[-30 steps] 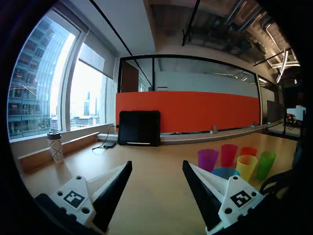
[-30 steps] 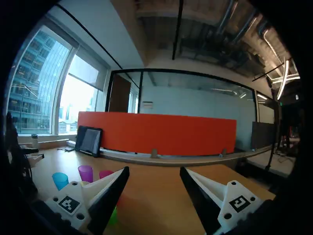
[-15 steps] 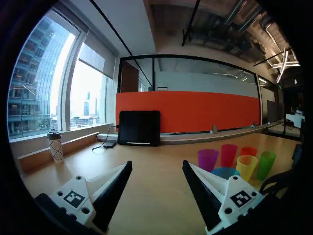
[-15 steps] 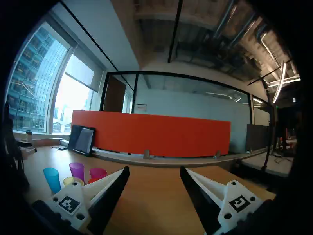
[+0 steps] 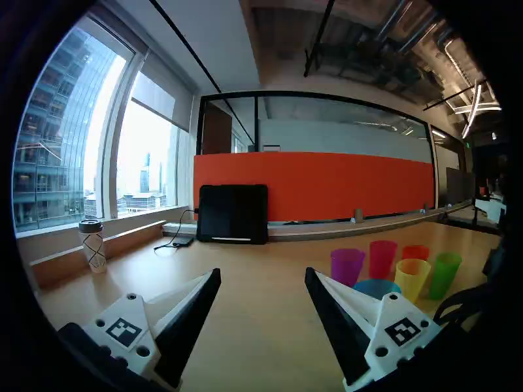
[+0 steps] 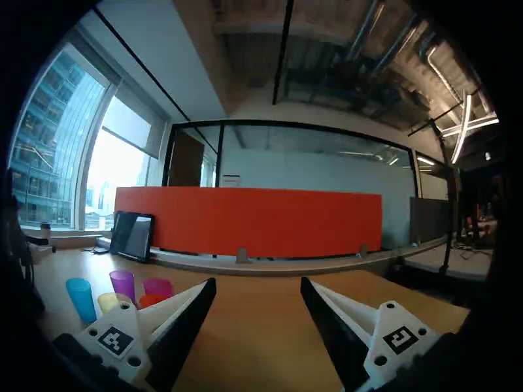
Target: Pour water
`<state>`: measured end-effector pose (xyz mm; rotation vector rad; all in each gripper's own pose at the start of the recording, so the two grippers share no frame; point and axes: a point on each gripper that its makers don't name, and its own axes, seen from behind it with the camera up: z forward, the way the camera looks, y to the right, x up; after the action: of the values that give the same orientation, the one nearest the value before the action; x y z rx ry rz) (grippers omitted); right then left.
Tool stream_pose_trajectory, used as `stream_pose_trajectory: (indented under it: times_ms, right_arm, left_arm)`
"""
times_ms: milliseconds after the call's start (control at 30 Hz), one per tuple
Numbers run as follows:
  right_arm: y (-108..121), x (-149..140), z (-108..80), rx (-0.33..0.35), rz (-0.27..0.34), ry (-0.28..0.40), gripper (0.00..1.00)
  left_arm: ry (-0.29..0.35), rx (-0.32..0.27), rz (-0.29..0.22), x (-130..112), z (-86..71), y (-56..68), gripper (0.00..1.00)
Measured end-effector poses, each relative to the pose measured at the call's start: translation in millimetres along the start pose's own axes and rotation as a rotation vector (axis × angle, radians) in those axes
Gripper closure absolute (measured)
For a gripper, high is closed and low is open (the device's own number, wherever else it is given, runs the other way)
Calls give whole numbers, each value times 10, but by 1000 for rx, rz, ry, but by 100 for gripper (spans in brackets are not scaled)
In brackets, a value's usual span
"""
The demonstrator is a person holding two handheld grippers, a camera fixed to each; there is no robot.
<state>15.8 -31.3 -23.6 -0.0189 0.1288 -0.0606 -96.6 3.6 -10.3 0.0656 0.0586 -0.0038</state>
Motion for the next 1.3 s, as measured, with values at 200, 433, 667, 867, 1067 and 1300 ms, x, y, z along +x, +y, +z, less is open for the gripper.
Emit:
stream_pose_trajectory:
  times_ms: [200,433,667,867,1067,1300]
  right_arm:
    - [95,-125,-4,-10,3,-13,0]
    - [171,-265,2,-16,23,-33,0]
    - [218,-380,12,-20,37,-55,0]
    - [249,-416,14,-21,38,-68,0]
    - [267,-474,14,-26,38,-90,0]
    - [271,-497,4,-29,33,-102,0]
  left_arm:
    - [0,0,0,-2,1,-2,5]
    - [0,0,0,-2,-2,-3,4]
    - [0,0,0,-4,-1,-2,5]
    - [0,0,0,-2,3,4,4]
    - [0,0,0,0,10,7,5]
    - [0,0,0,-2,1,8,4]
